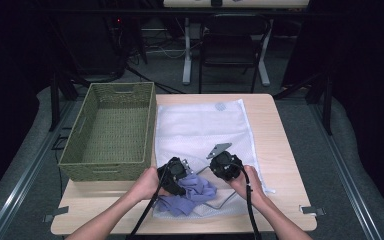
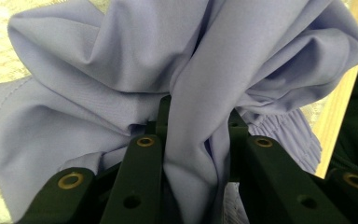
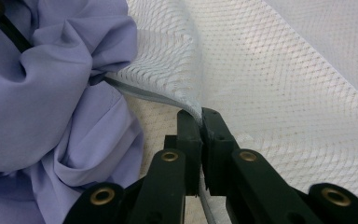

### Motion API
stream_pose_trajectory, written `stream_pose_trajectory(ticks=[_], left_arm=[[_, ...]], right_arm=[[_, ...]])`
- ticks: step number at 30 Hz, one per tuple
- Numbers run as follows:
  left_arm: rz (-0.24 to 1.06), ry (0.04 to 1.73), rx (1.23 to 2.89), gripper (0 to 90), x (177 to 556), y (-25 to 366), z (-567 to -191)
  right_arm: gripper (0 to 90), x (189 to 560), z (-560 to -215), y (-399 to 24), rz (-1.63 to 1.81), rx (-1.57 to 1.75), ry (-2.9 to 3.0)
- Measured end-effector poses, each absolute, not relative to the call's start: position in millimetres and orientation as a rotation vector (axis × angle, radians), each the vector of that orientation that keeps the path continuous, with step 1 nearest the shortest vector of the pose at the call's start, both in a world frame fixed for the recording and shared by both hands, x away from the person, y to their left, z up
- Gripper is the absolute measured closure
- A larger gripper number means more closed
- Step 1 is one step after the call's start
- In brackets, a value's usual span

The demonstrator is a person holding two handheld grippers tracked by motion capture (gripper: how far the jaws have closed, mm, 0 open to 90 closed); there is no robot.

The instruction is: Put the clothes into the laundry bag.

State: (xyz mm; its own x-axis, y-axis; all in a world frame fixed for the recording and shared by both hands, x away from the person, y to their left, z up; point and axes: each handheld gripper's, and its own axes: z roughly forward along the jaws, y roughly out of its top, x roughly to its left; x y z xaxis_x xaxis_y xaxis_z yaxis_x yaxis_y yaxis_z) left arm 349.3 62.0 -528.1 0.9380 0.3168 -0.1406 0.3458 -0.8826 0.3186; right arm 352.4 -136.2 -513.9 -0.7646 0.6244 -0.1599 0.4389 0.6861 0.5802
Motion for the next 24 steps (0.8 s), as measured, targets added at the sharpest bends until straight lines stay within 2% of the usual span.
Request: stream_pose_trajectory(ticks=[2,5,8,13,17,21,24], left_arm=[[-0.112,0.503,2.746,68.5,348,63,-528],[-0.073,0.527,2.739,51.2,346,64,-526],[-0.046,0.536,2.724,37.6,342,68,-519],[-0.010,0.522,2.692,23.1,335,72,-505],[0.013,0.501,2.667,18.4,329,68,-497],[0.040,0.502,2.642,17.3,327,62,-502],[0.051,0.493,2.659,24.3,326,54,-514]], right_arm=[[87.4,352,-513,-136,0.753,0.834,2.549],[87.4,351,-513,-136,0.751,0.835,2.550],[87.4,351,-512,-137,0.754,0.841,2.546],[87.4,350,-512,-137,0.753,0.838,2.547],[87.4,350,-511,-138,0.759,0.836,2.548],[87.4,352,-513,-139,0.761,0.845,2.551],[87.4,351,-513,-138,0.761,0.851,2.551]])
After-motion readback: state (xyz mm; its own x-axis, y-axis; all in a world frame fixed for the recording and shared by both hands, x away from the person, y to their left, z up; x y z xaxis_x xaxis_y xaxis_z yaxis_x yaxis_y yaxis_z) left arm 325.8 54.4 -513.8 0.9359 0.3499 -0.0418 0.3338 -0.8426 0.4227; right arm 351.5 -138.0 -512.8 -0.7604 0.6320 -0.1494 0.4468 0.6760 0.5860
